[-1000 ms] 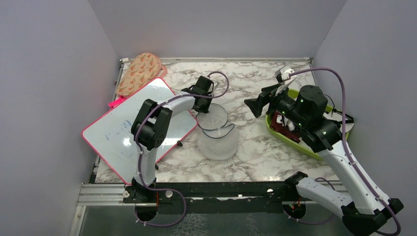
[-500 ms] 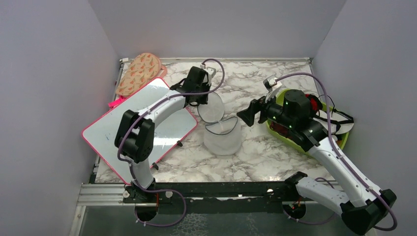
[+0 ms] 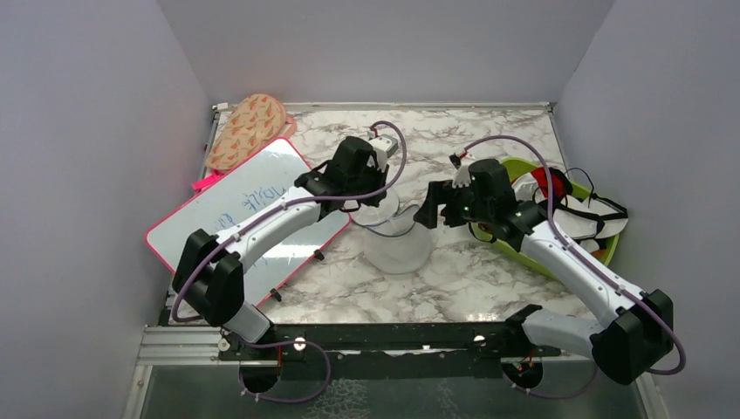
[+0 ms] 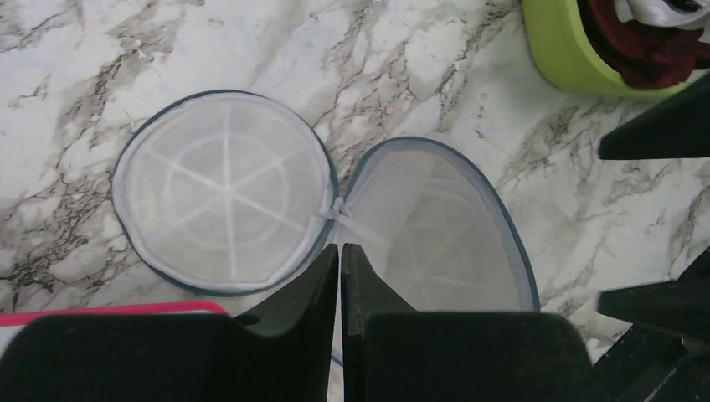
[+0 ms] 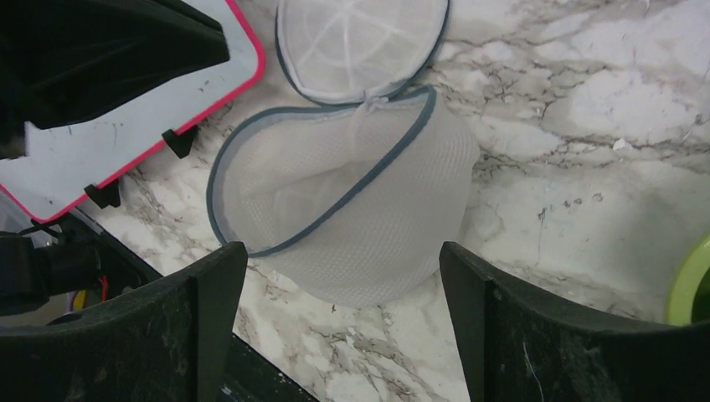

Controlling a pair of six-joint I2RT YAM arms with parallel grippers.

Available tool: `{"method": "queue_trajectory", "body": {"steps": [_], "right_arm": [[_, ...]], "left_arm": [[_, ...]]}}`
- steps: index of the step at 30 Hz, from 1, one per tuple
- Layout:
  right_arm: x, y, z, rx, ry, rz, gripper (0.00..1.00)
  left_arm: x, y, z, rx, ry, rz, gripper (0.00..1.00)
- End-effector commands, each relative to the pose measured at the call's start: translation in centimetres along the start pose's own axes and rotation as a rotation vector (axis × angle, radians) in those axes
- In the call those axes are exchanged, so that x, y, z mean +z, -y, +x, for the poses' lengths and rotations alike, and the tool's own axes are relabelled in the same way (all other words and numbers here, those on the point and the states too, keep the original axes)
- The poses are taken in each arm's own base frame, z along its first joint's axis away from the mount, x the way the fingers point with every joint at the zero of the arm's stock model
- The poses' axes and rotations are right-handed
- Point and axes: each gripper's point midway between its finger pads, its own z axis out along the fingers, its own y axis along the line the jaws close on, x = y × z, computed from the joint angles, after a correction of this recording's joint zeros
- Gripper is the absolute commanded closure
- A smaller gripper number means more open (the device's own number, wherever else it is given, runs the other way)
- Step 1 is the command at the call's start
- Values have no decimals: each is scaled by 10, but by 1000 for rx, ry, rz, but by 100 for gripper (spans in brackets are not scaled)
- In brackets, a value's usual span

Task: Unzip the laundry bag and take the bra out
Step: Close the laundry bag at the center of the board.

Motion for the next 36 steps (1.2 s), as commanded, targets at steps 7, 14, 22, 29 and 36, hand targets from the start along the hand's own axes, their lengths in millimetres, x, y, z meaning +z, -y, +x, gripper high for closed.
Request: {"method": "queue_trajectory", "body": {"steps": [7, 14, 22, 29, 36], "right_arm": [[15, -10, 15, 4, -55, -85, 17], [45, 13, 15, 5, -137, 52, 3], [58, 38, 45, 33, -202, 179, 8], [47, 65, 36, -21, -96, 283, 51], [32, 91, 22, -110, -107, 455, 78]], "left_arm": [[5, -40, -12, -51, 7, -189, 33], [28, -73, -22, -80, -22, -236, 15], [28, -71, -16, -91, -24, -227, 14], [34, -76, 10, -87, -81, -237, 16], [41, -86, 39, -118, -131, -302, 20]]}}
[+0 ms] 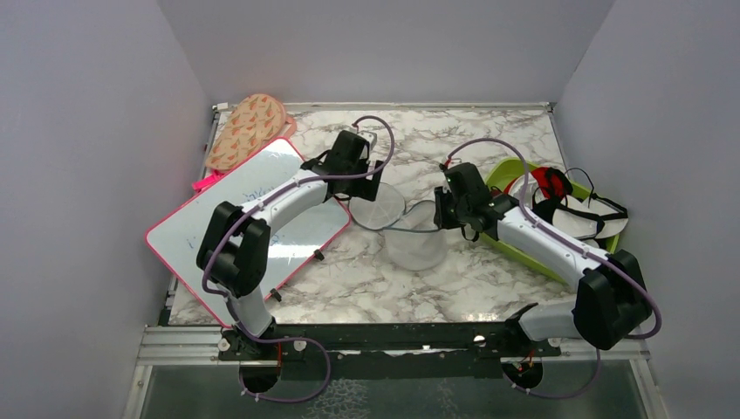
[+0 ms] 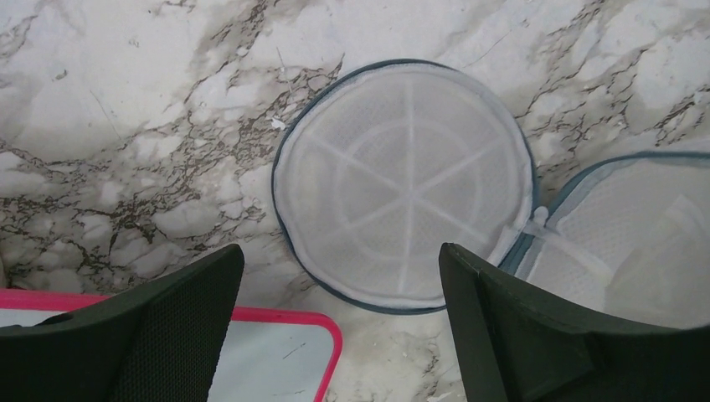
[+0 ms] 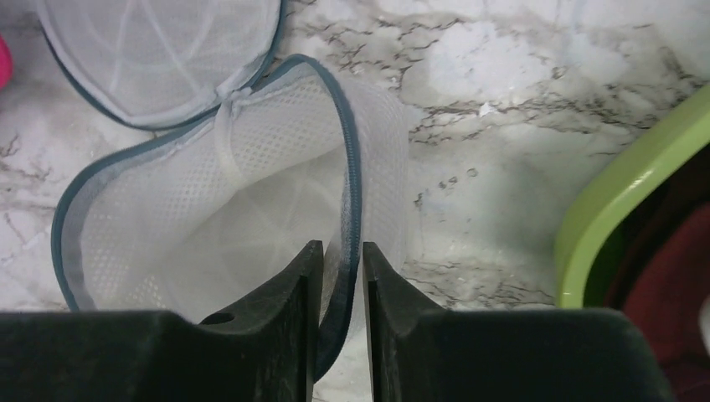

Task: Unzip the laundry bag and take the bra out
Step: Close the laundry bag at the center of the board.

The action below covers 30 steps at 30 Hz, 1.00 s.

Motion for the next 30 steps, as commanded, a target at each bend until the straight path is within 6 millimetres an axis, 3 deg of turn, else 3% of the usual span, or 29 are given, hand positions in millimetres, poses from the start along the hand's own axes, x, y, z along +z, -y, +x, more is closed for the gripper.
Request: {"method": "queue_trajectory", "body": {"steps": [1, 5, 8, 11, 25, 30], "right_arm": [[-9, 25, -23, -36, 64, 146, 78], [-10, 18, -23, -30, 69, 108, 78], [-8, 12, -18, -31, 57, 72, 78], [-8, 7, -17, -36, 52, 42, 77], [0, 0, -9, -51, 26, -8, 74], [2, 1, -3, -52, 11, -11, 73]], "left_arm": [[10, -6, 14, -20, -18, -46, 21], [25, -5, 27, -25, -65, -36, 31], [39, -9, 29, -21, -84, -61, 51], [48, -15, 27, -9, -88, -103, 62], [56, -35, 34, -7, -101, -170, 63], [65, -40, 40, -3, -115, -189, 73]]}}
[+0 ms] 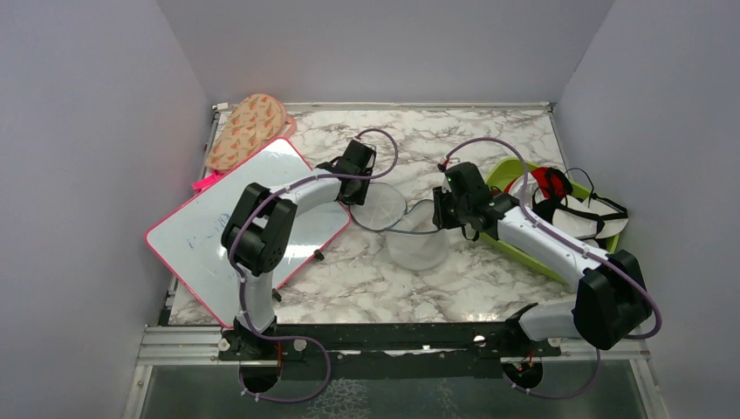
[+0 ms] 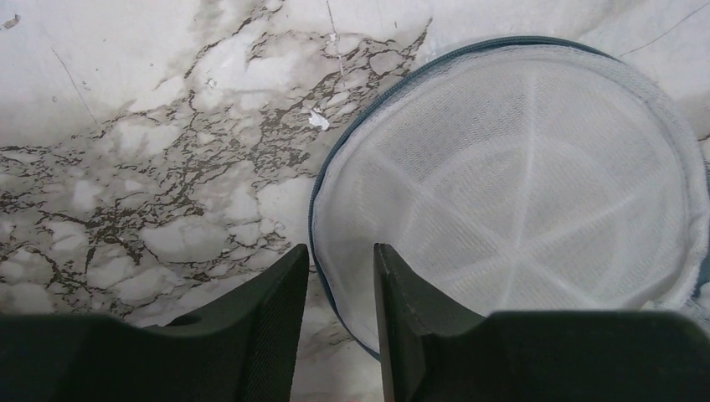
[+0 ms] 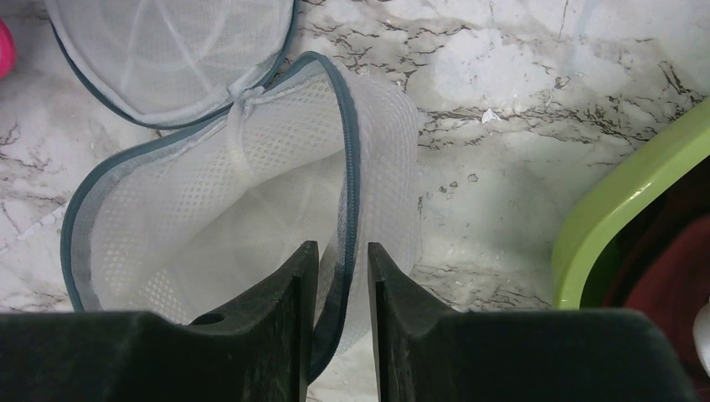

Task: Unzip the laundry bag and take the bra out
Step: Close the laundry bag at the center of the board.

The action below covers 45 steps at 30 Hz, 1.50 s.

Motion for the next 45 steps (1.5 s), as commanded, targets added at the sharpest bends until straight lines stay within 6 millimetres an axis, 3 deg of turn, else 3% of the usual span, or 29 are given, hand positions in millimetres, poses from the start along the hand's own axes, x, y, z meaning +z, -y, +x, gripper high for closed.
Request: {"method": "queue_trajectory", "body": {"steps": [1, 8, 12, 17, 21, 25, 27, 32, 37, 41, 45], "right_arm": [[4, -3, 3, -8, 0, -29, 73], [2, -7, 2, -3, 8, -48, 73], [3, -11, 6, 6, 0, -77, 72], [4, -16, 8, 22, -1, -104, 71], [3, -22, 1, 32, 26, -133, 70], [4, -34, -9, 49, 52, -188, 69], [7, -42, -13, 49, 60, -229, 69], [15, -60, -30, 63, 67, -301, 69], [12, -80, -40, 73, 78, -402, 67], [5, -78, -41, 41, 74, -396, 49], [-14, -51, -50, 17, 105, -248, 29]], "left_arm": [[12, -9, -1, 3, 5, -46, 74], [31, -13, 26, 17, -48, -67, 79], [29, -12, 25, 76, -43, -76, 100], [-10, 6, -18, 118, 83, -24, 100], [-55, 37, -50, 164, 199, 50, 100], [-85, 60, -42, 216, 236, 76, 100], [-111, 62, -46, 187, 288, 91, 100], [-151, 64, -48, 137, 372, 111, 100], [-179, 64, -50, 137, 435, 132, 100], [-186, 78, -44, 153, 438, 188, 100], [-193, 96, -40, 167, 438, 248, 100]]}}
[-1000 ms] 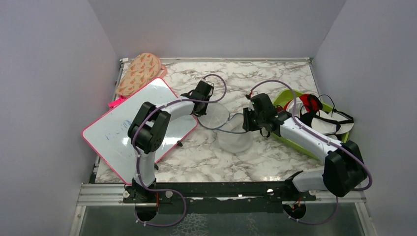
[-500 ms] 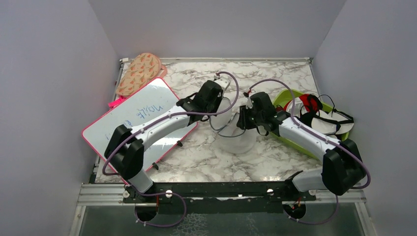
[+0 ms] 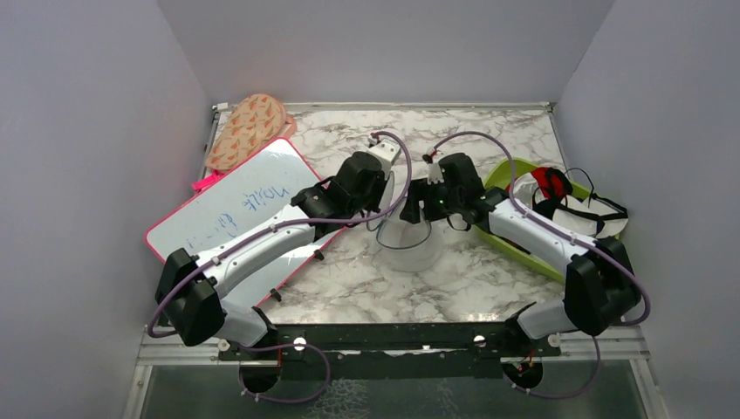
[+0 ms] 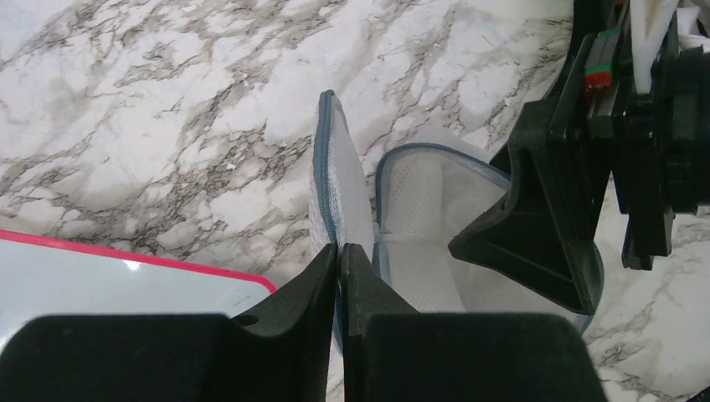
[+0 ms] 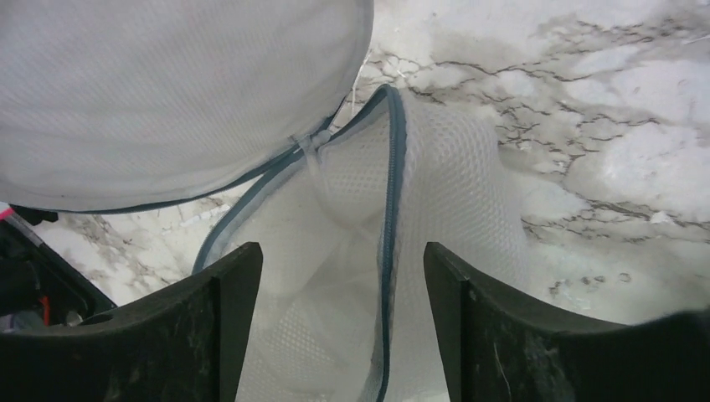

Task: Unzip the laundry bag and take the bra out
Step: Close the laundry bag at the center of the board.

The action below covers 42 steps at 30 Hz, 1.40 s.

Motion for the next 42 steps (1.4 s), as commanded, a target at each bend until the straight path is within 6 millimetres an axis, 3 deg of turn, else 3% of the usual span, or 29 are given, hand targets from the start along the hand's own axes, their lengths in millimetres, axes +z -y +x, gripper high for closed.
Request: {"method": "queue_trajectory", "body": {"steps": [1, 5, 9, 16, 24, 28, 31, 37, 42], "right_arm": [[-41, 10, -32, -55, 98, 131, 25], [-107, 24, -64, -64, 283, 299, 10], [-180, 10, -91, -62, 539, 291, 3], [-240, -19, -92, -89, 706, 162, 2], [-268, -27, -86, -107, 746, 131, 2], [-269, -30, -81, -126, 731, 114, 2], [-269, -32, -77, -118, 721, 97, 2], [-271, -36, -74, -172, 693, 89, 1], [-284, -38, -82, -234, 696, 116, 0]], "left_arm": [[-11, 25, -5, -2, 24, 90, 100], [-17, 52, 12, 32, -10, 193, 100], [-23, 74, 21, 55, 0, 276, 100], [-15, 122, 53, 126, -13, 435, 100], [18, 172, 98, 134, -126, 545, 100], [21, 180, 124, 107, -195, 564, 100], [22, 176, 131, 98, -222, 537, 89], [14, 165, 112, 95, -208, 476, 48], [-1, 158, 69, 53, -108, 477, 29]]}}
